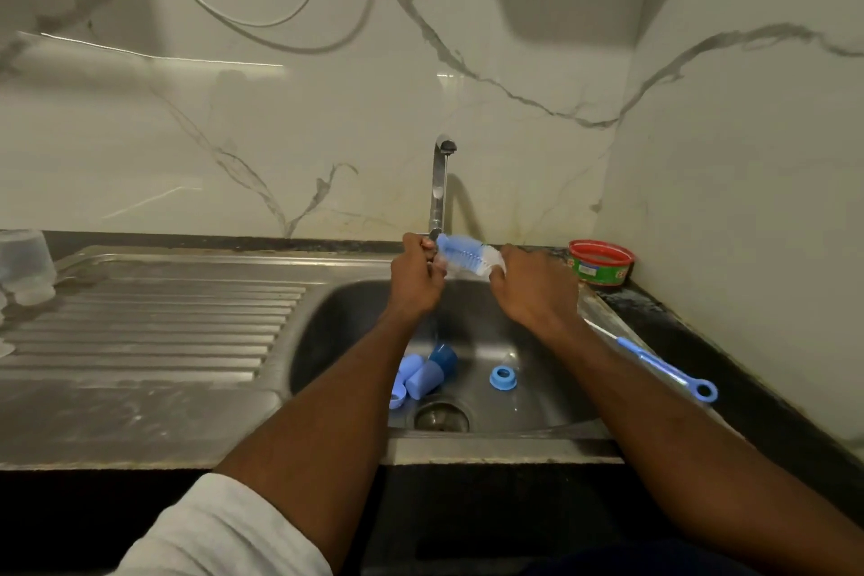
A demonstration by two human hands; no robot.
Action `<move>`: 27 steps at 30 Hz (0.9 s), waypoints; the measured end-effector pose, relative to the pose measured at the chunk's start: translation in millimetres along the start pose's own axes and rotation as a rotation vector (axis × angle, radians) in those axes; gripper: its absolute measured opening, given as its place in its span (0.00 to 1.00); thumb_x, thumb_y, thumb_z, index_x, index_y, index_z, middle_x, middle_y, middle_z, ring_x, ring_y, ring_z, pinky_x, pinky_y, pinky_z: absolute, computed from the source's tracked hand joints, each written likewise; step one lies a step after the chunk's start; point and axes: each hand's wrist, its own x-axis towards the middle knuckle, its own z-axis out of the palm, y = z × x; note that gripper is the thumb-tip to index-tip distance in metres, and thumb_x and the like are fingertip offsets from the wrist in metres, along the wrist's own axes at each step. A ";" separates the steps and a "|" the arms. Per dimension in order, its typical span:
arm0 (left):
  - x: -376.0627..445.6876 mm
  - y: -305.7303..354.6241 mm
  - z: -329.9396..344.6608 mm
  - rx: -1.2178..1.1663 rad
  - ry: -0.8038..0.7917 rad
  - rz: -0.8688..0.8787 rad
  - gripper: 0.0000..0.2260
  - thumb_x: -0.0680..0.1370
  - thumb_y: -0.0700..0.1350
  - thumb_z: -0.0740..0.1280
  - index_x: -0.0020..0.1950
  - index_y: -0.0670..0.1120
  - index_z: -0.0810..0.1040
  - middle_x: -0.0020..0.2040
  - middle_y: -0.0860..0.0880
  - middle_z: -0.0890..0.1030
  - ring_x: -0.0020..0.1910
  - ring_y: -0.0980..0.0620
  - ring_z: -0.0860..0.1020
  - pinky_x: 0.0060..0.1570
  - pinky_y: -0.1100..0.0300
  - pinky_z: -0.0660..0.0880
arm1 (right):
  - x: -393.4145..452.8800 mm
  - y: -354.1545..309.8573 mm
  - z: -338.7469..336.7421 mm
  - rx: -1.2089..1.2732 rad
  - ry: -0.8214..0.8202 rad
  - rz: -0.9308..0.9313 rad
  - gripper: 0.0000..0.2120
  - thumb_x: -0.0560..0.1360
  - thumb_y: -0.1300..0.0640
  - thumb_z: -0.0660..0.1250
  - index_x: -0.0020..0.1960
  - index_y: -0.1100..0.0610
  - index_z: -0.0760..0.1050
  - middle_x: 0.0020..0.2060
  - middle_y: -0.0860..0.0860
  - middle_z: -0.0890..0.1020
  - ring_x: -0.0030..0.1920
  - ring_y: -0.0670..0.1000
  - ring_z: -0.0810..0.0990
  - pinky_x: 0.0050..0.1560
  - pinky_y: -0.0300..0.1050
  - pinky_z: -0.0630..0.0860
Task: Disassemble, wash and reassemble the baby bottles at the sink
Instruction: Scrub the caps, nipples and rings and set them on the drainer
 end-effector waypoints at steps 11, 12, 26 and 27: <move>3.3 -1.2 3.6 -0.119 0.105 -0.135 0.19 0.76 0.56 0.74 0.59 0.47 0.74 0.53 0.47 0.82 0.52 0.48 0.81 0.55 0.49 0.80 | -1.7 7.9 -6.9 0.010 -0.025 0.051 0.17 0.82 0.44 0.59 0.66 0.50 0.73 0.56 0.53 0.82 0.53 0.57 0.81 0.43 0.47 0.70; 3.6 -1.5 3.6 -0.123 0.105 -0.138 0.19 0.76 0.56 0.74 0.59 0.46 0.75 0.54 0.47 0.82 0.53 0.48 0.80 0.56 0.50 0.79 | -1.9 8.7 -7.5 0.010 -0.026 0.059 0.17 0.82 0.44 0.59 0.66 0.50 0.73 0.56 0.53 0.83 0.54 0.57 0.81 0.43 0.48 0.71; 16.7 -14.2 11.1 -0.009 0.046 -0.083 0.14 0.66 0.45 0.83 0.47 0.50 0.84 0.50 0.51 0.83 0.48 0.55 0.82 0.48 0.65 0.81 | 1.2 13.4 -16.4 -0.013 0.024 0.004 0.16 0.81 0.42 0.59 0.65 0.48 0.74 0.55 0.52 0.83 0.53 0.55 0.82 0.45 0.47 0.74; 17.3 -15.5 12.5 -0.017 0.045 -0.077 0.12 0.67 0.44 0.82 0.47 0.50 0.84 0.48 0.51 0.84 0.47 0.56 0.82 0.47 0.65 0.80 | 1.5 14.2 -16.9 -0.043 0.009 -0.017 0.17 0.81 0.42 0.59 0.65 0.47 0.75 0.56 0.51 0.83 0.54 0.55 0.82 0.47 0.48 0.75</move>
